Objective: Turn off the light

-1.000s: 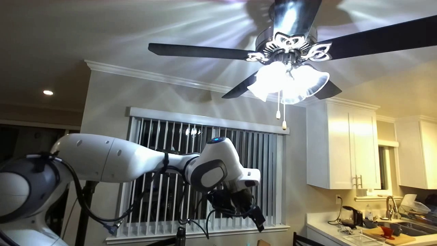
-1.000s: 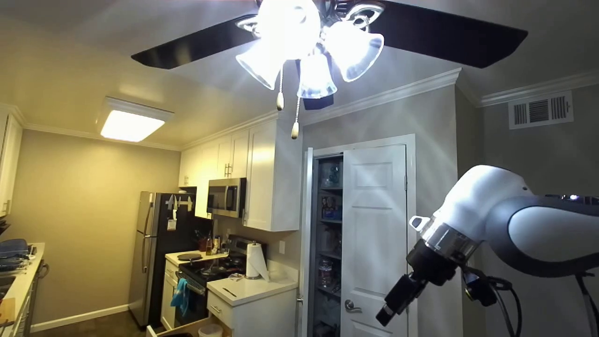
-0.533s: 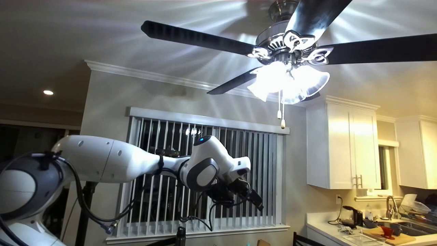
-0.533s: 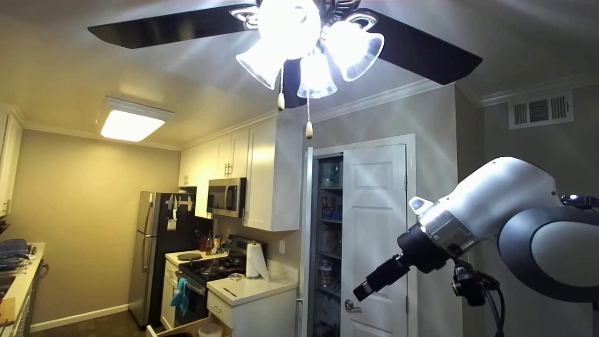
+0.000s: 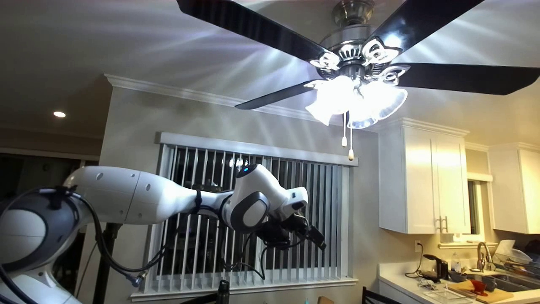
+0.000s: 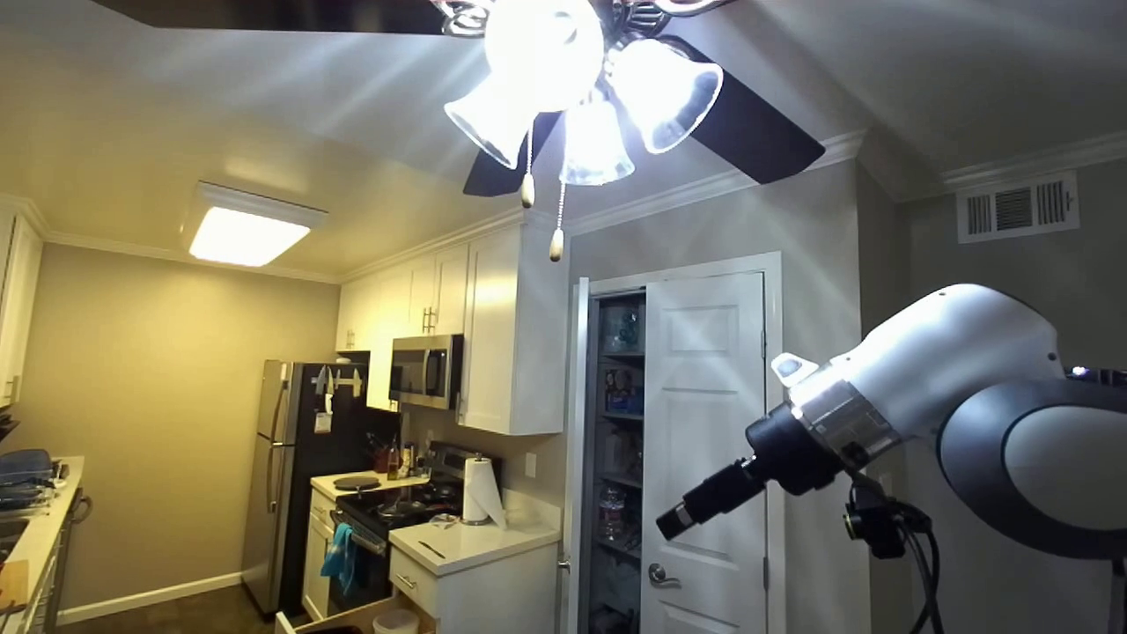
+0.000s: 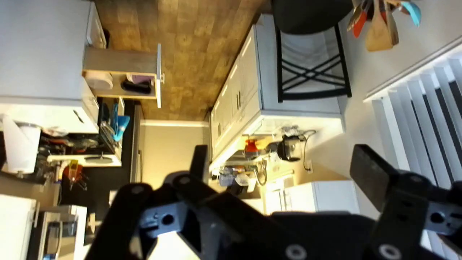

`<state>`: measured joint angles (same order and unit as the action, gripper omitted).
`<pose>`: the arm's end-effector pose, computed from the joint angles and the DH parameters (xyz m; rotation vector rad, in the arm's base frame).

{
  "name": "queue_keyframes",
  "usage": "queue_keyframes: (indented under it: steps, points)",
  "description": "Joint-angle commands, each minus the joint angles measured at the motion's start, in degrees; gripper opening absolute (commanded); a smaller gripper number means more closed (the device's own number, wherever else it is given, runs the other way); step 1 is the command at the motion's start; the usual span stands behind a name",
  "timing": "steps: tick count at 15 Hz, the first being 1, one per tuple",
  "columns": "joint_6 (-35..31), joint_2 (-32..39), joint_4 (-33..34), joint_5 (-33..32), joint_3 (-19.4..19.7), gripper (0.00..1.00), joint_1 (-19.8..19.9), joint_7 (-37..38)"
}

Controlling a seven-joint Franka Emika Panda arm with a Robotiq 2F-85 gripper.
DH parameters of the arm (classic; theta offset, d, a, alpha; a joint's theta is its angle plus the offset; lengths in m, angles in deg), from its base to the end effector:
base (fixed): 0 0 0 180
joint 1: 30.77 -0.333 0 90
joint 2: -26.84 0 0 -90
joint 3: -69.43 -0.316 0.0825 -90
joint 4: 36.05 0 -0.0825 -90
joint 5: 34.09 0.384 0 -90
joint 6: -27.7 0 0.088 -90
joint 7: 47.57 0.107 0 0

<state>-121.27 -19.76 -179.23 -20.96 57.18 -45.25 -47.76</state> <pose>0.3144 0.1810 0.6447 -2.6011 -0.4467 -1.2420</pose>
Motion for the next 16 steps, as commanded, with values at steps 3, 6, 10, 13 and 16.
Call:
queue_keyframes:
  steps: [3, 6, 10, 13, 16]
  points:
    - [-15.8, 6.8, 10.0, -2.1, -2.6, 1.0, -2.4, 0.7]
    - [-23.2, 12.4, 17.6, -5.2, -5.5, 1.0, -1.0, 0.8]
    - [-28.8, 18.6, 25.1, -11.0, -7.1, 1.0, 1.4, 0.1]
    - [-29.5, 21.9, 29.9, -13.9, -7.5, 1.0, 4.3, 0.6]
    - [-28.6, 24.1, 34.7, -14.4, -8.7, 1.0, 9.0, 1.2]
